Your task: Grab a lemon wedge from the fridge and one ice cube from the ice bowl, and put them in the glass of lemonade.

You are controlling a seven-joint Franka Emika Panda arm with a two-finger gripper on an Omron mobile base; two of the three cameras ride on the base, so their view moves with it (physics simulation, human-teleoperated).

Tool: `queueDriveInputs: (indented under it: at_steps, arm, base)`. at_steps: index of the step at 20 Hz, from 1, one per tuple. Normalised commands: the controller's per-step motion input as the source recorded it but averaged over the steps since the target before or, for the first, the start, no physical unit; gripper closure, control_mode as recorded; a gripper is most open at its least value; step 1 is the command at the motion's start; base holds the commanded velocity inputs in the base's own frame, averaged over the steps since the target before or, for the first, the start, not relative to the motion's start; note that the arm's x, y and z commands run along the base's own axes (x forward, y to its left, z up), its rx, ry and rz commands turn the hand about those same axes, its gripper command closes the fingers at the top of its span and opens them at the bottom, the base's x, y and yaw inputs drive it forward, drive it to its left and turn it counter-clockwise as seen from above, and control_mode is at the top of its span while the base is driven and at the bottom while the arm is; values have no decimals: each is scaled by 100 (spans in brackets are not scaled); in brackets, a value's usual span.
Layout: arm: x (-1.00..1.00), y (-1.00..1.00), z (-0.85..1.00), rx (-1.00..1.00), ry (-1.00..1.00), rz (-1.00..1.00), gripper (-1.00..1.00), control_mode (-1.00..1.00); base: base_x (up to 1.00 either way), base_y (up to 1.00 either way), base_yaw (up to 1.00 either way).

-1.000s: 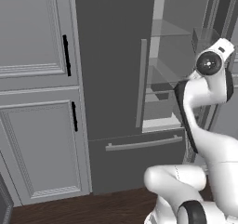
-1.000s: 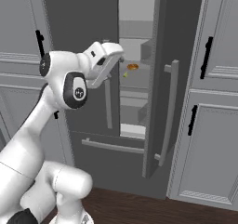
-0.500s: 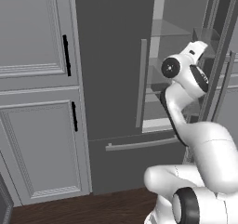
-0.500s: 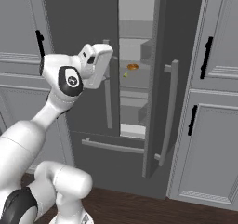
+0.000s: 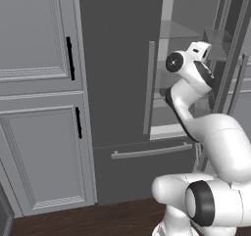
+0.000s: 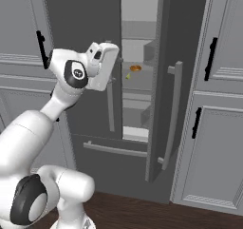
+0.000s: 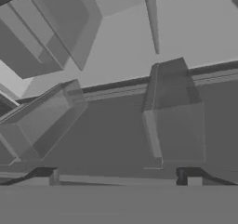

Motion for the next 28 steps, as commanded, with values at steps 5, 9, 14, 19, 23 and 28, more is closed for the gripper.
queueDriveInputs:
  at_steps: [5,9,14,19,23,28]
  arm:
    - [15,-7,-67,-11,0,0,-100,-100]
    - [21,-32,-36,-13,1,-6,-100,-100]
    - [28,-61,0,-7,11,-11,-100,-100]
    - [10,-79,0,-1,15,-13,-100,-100]
    - [0,-93,0,0,3,-13,-100,-100]
    - [-4,-96,0,0,0,-7,-100,-100]
  base:
    - [0,0,0]
    - [0,0,0]
    - [0,0,0]
    - [0,0,0]
    - [0,0,0]
    - [0,0,0]
